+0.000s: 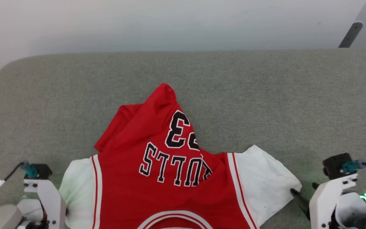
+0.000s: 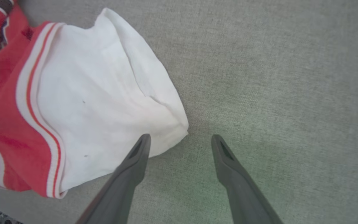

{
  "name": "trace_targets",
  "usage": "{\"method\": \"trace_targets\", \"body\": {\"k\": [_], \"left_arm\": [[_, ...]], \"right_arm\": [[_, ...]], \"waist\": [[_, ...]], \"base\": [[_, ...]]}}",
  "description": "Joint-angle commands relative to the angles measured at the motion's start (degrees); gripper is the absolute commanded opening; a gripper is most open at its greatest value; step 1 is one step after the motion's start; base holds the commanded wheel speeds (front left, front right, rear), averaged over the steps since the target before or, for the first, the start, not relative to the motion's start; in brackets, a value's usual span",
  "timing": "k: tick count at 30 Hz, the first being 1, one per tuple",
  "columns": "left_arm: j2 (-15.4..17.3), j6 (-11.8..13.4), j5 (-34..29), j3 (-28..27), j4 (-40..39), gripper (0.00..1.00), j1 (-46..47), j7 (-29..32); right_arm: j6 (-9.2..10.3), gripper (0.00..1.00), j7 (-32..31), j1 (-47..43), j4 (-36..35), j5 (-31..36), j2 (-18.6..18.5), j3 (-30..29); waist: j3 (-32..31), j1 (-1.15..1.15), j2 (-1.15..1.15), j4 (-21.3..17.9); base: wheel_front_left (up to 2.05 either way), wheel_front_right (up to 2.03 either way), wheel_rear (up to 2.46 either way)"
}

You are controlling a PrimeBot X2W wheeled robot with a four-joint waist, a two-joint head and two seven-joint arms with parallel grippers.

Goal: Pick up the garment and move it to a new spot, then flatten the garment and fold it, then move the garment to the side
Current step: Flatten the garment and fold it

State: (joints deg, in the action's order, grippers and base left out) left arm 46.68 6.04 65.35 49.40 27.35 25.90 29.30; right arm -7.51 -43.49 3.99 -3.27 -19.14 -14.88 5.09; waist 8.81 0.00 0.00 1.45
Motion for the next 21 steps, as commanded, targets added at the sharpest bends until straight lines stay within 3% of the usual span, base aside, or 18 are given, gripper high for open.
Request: {"method": "trace_targets", "body": {"k": [1, 6, 7, 8, 9, 14, 21], "left_arm": [[-2.71, -0.26, -0.63, 0.86, 0.96, 0.00, -0.10, -0.49], [-3.64, -0.67, -0.55, 0.94, 1.44, 0.00, 0.79, -0.66], [-3.80, -0.79, -0.64, 1.00, 1.53, 0.00, 0.96, -0.58], [-3.92, -0.79, -0.73, 1.10, 1.64, 0.00, 1.10, -0.48], [-4.03, -0.82, -0.76, 1.13, 1.69, 0.00, 1.18, -0.42], [-3.71, -1.05, -0.69, 1.19, 1.96, 0.00, 1.90, 0.39], [-0.93, 0.16, -1.21, 0.74, -1.36, 0.00, 5.93, 4.45]], "right_arm": [[0.05, 1.00, -0.10, 1.42, 1.69, 0.29, 0.01, 0.77], [0.04, 1.00, -0.71, 3.92, 8.16, 0.02, 0.41, 2.44], [0.04, 0.85, -0.93, 4.24, 9.50, 0.10, 0.37, 2.91], [0.04, 0.28, -0.96, 4.58, 10.65, -0.01, 0.47, 3.14], [0.04, 0.00, -0.78, 4.90, 11.46, 0.02, 0.45, 3.33], [0.04, 0.00, -1.06, 6.64, 13.77, -1.39, 0.20, 3.97], [0.04, 0.00, -2.05, 10.03, 11.23, -5.92, -1.94, 4.38]], "waist": [[0.64, 0.00, 0.00, 0.66], [1.22, 0.00, 0.00, 1.29], [1.27, 0.00, 0.00, 1.44], [1.32, 0.00, 0.00, 1.52], [1.34, 0.00, 0.00, 1.59], [1.09, 0.00, 0.00, 1.77], [-0.87, 0.00, 0.00, 1.58]], "base": [[0.00, 0.00, 0.00], [0.00, 0.00, 0.00], [0.00, 0.00, 0.00], [0.00, 0.00, 0.00], [0.00, 0.00, 0.00], [0.00, 0.00, 0.00], [0.00, 0.00, 0.00]]}}
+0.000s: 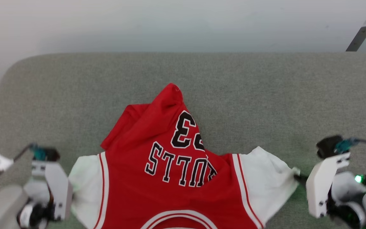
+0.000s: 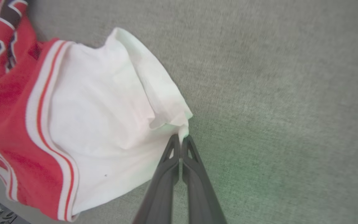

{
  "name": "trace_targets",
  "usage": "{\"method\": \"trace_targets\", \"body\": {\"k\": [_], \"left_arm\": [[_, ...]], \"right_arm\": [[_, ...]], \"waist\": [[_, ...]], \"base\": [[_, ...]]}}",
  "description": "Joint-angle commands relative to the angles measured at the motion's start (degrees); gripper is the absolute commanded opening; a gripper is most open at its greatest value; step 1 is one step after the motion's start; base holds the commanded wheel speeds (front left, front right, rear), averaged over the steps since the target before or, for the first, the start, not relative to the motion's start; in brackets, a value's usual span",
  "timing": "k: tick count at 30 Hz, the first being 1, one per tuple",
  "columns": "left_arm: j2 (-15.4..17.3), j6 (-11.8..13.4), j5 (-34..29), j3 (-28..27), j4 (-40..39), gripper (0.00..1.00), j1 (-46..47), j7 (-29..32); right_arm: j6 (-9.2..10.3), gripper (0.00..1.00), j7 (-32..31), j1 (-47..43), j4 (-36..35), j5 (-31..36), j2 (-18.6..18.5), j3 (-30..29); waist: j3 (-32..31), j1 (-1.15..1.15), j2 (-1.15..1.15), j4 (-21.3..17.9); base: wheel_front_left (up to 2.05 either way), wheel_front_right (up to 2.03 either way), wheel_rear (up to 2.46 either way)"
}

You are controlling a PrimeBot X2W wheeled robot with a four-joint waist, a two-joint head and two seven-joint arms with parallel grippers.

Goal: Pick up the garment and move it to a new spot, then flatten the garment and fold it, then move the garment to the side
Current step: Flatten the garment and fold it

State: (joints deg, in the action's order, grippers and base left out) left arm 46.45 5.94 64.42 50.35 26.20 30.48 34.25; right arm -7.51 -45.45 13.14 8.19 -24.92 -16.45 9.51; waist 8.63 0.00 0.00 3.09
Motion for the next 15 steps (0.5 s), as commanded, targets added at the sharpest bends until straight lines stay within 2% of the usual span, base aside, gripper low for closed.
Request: {"method": "trace_targets", "body": {"k": [1, 4, 7, 11, 15], "left_arm": [[-0.01, 0.50, -0.39, -0.43, -1.32, 0.00, 2.47, 0.47], [1.94, 0.72, -1.70, -0.62, -4.32, 0.00, 5.84, 3.01], [2.55, 0.52, -2.92, -0.94, -7.15, 0.00, 10.71, 5.73], [2.40, -0.47, -4.23, -1.42, -8.40, 0.00, 17.17, 8.86], [0.75, -1.93, -5.75, -2.17, -7.68, 0.00, 24.35, 10.65]], "right_arm": [[0.04, 0.00, -0.51, 1.56, -0.82, -1.21, -0.96, 0.07], [0.04, 0.00, -1.08, 4.48, -2.48, -3.14, -2.24, -0.67], [0.04, 0.00, -1.63, 8.56, -3.43, -4.95, -3.20, -1.04], [0.04, 0.00, -0.99, 15.43, -3.31, -6.51, -3.73, -1.70], [0.05, 0.00, 1.63, 23.27, -0.79, -6.89, -3.07, -2.45]], "waist": [[-1.21, 0.00, 0.00, -0.14], [-2.91, 0.00, 0.00, -0.18], [-4.71, 0.00, 0.00, -0.20], [-7.10, 0.00, 0.00, -0.29], [-9.03, 0.00, 0.00, -0.32]], "base": [[0.00, 0.00, 0.00], [0.00, 0.00, 0.00], [0.00, 0.00, 0.00], [0.00, 0.00, 0.00], [0.00, 0.00, 0.00]]}}
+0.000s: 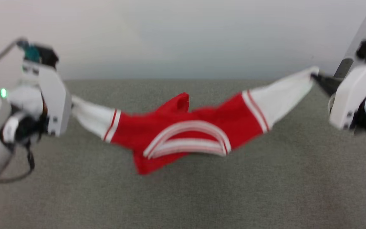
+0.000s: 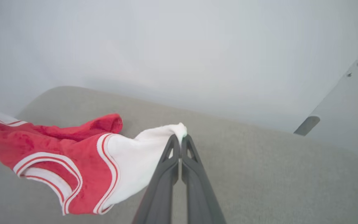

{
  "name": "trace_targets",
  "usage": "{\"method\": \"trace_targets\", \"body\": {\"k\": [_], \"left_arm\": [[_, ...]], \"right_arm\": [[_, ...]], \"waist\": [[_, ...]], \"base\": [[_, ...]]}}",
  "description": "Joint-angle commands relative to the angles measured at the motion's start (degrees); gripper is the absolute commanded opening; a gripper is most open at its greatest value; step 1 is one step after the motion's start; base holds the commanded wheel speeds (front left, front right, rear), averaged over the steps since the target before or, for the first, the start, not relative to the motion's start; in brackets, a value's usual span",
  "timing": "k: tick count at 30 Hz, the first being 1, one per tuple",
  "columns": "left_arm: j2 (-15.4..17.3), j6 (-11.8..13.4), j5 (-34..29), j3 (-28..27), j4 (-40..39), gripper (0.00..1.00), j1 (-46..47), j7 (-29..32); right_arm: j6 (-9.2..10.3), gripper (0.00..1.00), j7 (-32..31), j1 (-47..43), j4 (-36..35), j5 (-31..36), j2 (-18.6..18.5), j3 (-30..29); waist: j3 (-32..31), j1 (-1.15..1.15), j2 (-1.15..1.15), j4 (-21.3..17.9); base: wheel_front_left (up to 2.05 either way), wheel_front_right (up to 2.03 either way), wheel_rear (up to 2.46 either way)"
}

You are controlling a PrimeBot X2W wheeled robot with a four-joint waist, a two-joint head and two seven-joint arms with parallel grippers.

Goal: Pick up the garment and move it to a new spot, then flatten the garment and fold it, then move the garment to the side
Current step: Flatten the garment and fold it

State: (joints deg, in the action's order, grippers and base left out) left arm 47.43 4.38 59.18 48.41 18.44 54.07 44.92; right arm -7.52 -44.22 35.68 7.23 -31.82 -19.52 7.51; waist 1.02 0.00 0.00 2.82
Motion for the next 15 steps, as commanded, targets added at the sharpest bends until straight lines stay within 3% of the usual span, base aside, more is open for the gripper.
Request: {"method": "trace_targets", "body": {"k": [1, 15], "left_arm": [[-0.84, -0.79, -1.12, -0.34, 0.53, 0.00, 2.66, 0.08], [-11.09, -6.61, -7.43, -2.43, 16.90, 0.00, 24.11, -8.79]], "right_arm": [[0.05, 0.00, 0.93, 2.49, 1.03, -0.24, 0.40, -0.47], [0.05, 0.00, 17.45, 27.90, 16.39, 0.45, 1.88, 4.15]], "waist": [[-1.74, 0.00, 0.00, 0.06], [-4.64, 0.00, 0.00, -0.04]], "base": [[0.00, 0.00, 0.00], [0.00, 0.00, 0.00]]}}
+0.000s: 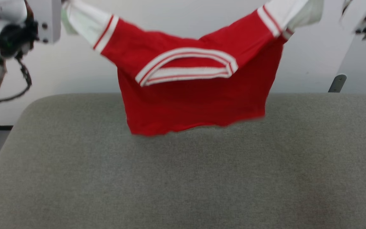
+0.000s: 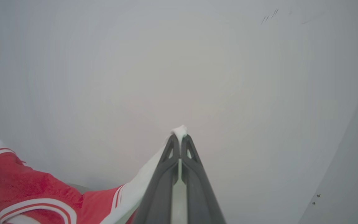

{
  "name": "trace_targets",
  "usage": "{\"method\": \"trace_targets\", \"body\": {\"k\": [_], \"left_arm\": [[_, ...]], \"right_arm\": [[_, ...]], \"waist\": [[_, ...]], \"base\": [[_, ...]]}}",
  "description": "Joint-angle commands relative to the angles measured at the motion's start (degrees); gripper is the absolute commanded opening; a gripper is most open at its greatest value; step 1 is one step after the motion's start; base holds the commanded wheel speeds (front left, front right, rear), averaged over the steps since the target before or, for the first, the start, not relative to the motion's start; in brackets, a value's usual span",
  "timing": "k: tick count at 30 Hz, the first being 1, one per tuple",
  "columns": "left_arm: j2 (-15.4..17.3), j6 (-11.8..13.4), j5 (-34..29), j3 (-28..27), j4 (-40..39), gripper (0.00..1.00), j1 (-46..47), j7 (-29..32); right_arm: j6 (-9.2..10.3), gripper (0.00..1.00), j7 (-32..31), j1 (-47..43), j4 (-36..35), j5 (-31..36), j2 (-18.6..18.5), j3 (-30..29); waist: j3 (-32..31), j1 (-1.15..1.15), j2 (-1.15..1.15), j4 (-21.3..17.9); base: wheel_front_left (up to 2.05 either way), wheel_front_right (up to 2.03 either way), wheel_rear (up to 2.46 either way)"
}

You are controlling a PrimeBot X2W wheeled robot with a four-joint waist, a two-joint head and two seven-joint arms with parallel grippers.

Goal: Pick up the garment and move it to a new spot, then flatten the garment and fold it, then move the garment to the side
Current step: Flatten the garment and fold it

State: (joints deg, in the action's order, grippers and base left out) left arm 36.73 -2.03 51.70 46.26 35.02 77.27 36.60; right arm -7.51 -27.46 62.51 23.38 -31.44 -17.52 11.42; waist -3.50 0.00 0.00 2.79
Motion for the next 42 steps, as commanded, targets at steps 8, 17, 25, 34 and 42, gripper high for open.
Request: {"method": "trace_targets", "body": {"k": [8, 17, 25, 34, 42], "left_arm": [[-3.22, -2.60, -1.76, -0.36, 7.98, 0.00, 7.65, -4.93], [-5.21, -4.08, -2.43, -0.36, 12.12, 0.00, 12.51, -8.39], [-9.24, -1.53, -6.44, -1.97, 15.79, 0.00, 22.80, -21.70], [-14.05, -3.02, -5.84, -5.81, 20.73, 0.00, 29.51, -39.13], [-16.64, -5.04, -3.08, -5.12, 27.11, 0.00, 23.13, -43.58]], "right_arm": [[0.05, 0.00, 6.29, 9.18, 8.47, 0.55, -1.66, 3.24], [0.04, 0.00, 10.73, 15.95, 14.82, 0.94, -3.04, 2.73], [0.05, 0.00, 29.95, 27.91, 21.85, 13.83, -3.40, 0.96], [0.05, 0.00, 42.31, 36.70, 29.03, 29.22, -2.81, -2.07], [0.05, 0.00, 42.67, 29.43, 30.00, 29.50, -2.12, -0.68]], "waist": [[1.44, 0.00, 0.00, -0.12], [12.25, 0.00, 0.00, 0.30], [27.33, 0.00, 0.00, 0.89], [39.13, 0.00, 0.00, 3.69], [40.12, 0.00, 0.00, 5.27]], "base": [[0.00, 0.00, 0.00], [0.00, 0.00, 0.00], [0.00, 0.00, 0.00], [0.00, 0.00, 0.00], [0.00, 0.00, 0.00]]}}
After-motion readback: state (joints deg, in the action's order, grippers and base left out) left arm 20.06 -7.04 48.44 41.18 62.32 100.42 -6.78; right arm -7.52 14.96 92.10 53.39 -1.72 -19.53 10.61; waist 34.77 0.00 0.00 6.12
